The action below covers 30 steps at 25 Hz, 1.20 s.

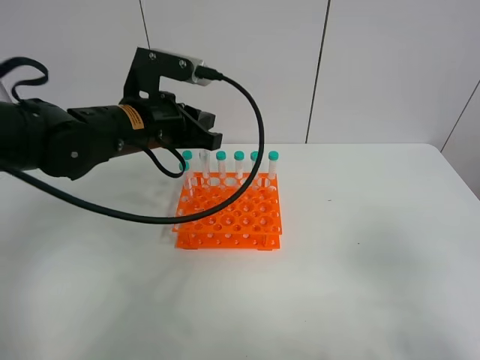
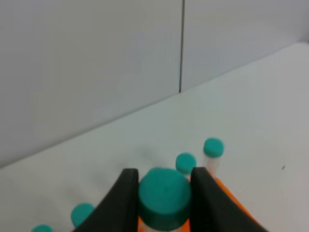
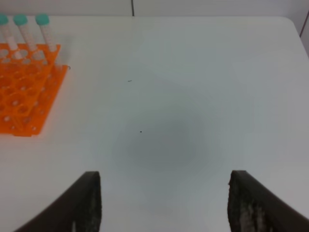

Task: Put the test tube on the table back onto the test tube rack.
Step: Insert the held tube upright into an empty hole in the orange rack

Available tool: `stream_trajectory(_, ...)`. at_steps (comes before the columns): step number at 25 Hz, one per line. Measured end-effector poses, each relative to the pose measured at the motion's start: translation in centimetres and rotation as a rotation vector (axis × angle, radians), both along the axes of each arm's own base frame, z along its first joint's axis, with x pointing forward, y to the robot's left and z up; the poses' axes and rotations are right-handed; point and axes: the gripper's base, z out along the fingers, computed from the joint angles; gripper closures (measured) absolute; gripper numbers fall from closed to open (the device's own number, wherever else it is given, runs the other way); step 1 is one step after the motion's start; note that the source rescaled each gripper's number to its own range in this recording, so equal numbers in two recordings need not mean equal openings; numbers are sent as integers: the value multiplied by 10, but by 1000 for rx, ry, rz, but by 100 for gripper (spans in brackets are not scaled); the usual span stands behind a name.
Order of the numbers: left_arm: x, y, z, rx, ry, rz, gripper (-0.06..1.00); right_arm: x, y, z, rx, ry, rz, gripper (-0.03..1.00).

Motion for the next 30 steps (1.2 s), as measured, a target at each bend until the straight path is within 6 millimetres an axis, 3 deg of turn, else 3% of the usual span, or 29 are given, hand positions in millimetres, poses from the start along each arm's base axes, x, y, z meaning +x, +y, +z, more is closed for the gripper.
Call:
stream_trajectory(10,25,3,-35,-33,-42,30,94,0,0,0,0,0,0,36)
stream_trajectory(17,36,18,-44,-35,-59,73,94,0,0,0,0,0,0,36)
stream_trajectory(30,39,17,-52,-67,-21,87,94,0,0,0,0,0,0,36)
